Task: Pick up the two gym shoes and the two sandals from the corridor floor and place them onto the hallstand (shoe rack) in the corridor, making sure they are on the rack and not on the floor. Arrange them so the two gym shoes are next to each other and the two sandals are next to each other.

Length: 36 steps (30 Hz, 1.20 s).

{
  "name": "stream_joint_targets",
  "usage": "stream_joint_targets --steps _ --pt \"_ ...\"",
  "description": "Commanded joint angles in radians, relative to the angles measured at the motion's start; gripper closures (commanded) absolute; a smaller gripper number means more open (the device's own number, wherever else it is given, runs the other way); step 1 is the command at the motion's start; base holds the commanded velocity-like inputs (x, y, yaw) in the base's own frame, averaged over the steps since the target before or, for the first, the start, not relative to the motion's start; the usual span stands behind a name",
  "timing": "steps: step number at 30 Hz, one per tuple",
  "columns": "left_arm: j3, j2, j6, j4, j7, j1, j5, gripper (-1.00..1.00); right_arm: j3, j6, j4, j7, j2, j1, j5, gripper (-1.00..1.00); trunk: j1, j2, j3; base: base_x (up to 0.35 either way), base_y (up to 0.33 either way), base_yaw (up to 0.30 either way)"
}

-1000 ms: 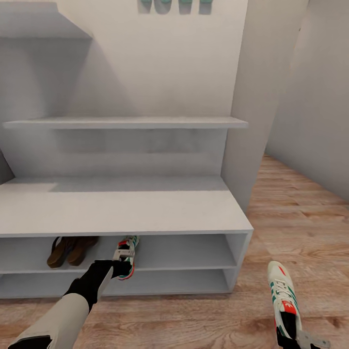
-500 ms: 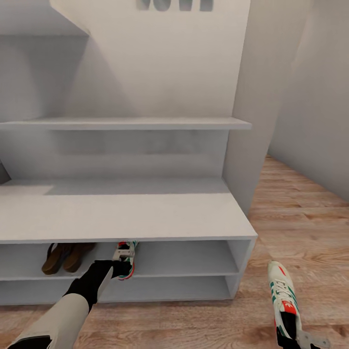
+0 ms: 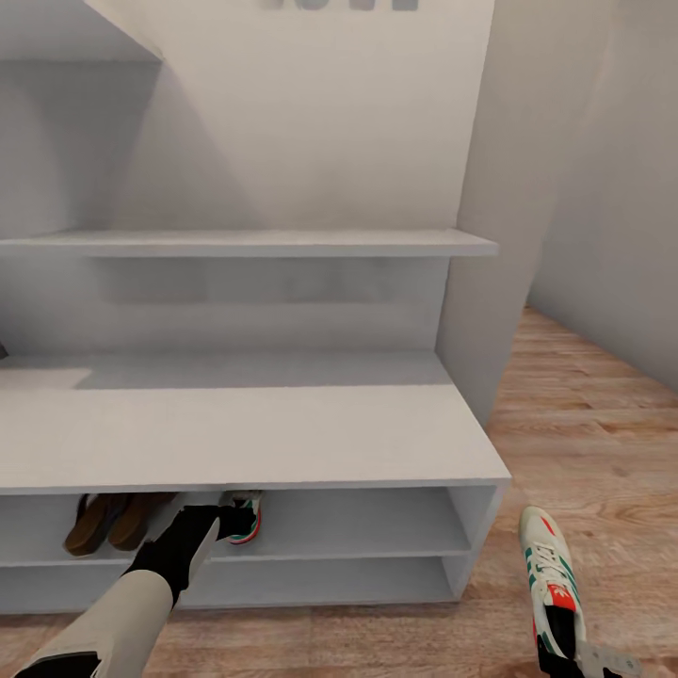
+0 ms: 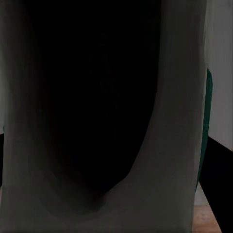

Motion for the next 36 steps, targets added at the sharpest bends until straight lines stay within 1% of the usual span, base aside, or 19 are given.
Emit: stream_joint_targets --steps 1,10,11,22,26,36 --pt "0.007 -0.001 0.005 -0.002 -0.009 0.0 -0.011 1.0 -0.002 -0.003 0.001 -0.003 0.0 -0.001 0.005 1.0 0.0 0.0 -0.001 0.152 0.0 0.0" --pt "0.007 -0.001 0.004 -0.002 -0.009 0.001 -0.011 1.0 -0.002 -0.003 0.001 -0.003 0.0 -0.001 0.005 1.0 0.0 0.0 -0.001 0.032 0.0 0.0" --pt "0.007 -0.001 0.004 -0.002 -0.009 0.001 -0.011 -1.0 -0.002 -0.003 0.001 -0.003 0.0 -0.001 0.005 1.0 0.0 0.0 -0.001 0.002 0.0 0.0" --pt "0.007 0.0 0.003 -0.002 -0.009 0.0 -0.011 -1.0 -0.002 -0.003 0.001 -0.003 0.0 -0.001 0.005 1.0 0.0 0.0 -0.001 0.0 0.0 0.0" --pt "0.007 0.006 0.003 -0.002 -0.009 0.0 -0.009 -1.0 -0.002 -0.003 0.001 -0.003 0.0 -0.001 0.005 1.0 0.0 0.0 -0.001 -0.036 0.0 0.0" --pt "0.007 0.019 0.001 -0.002 -0.009 0.0 -0.008 -1.0 -0.002 -0.003 0.001 -0.003 0.0 -0.001 0.005 1.0 0.0 0.0 -0.001 -0.271 0.0 0.0"
